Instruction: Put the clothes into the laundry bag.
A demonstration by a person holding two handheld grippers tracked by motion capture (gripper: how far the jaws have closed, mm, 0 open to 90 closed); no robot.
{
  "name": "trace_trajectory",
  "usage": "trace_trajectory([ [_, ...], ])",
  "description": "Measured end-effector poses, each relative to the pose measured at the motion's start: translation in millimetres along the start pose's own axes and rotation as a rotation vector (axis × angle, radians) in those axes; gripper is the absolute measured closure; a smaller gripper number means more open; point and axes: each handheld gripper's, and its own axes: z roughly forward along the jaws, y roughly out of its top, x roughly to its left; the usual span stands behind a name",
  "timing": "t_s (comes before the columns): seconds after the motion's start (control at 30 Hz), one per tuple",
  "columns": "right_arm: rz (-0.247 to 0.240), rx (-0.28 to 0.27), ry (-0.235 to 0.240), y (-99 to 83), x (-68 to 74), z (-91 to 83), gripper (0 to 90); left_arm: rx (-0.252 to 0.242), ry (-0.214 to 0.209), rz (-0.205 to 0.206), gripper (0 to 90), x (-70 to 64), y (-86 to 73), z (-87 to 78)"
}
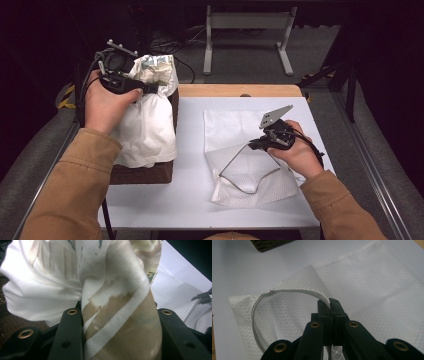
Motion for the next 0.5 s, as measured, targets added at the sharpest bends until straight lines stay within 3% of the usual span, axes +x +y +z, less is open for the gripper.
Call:
trace_trajectory([
  [0.2,0.0,-0.002,0.001,0.2,0.1,-0.4,89.0,0.005,-0.021,0.016,59.3,-11.7,6.1,2.6],
  [0.5,0.001,-0.009,0.002,0.0,2.0,-3.3,89.0,0.014,-0.068,0.056,59.3,-42.6,18.5,9.7],
])
